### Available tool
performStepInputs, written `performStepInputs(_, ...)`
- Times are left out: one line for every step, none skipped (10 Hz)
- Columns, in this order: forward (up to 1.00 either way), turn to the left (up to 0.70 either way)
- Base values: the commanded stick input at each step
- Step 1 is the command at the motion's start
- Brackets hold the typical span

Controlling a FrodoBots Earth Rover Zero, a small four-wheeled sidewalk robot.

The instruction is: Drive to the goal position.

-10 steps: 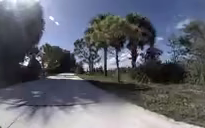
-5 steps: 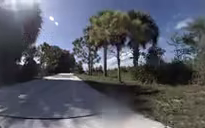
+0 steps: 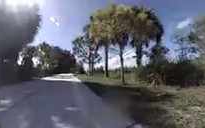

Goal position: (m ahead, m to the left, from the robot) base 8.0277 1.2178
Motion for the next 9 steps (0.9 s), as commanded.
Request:
performStepInputs(0.14, 0.29)
performStepInputs(0.14, 0.29)
performStepInputs(0.14, 0.29)
performStepInputs(0.14, 0.29)
performStepInputs(0.14, 0.29)
performStepInputs(0.14, 0.29)
performStepInputs(0.18, 0.27)
performStepInputs(0.68, 0.0)
performStepInputs(0.85, 0.0)
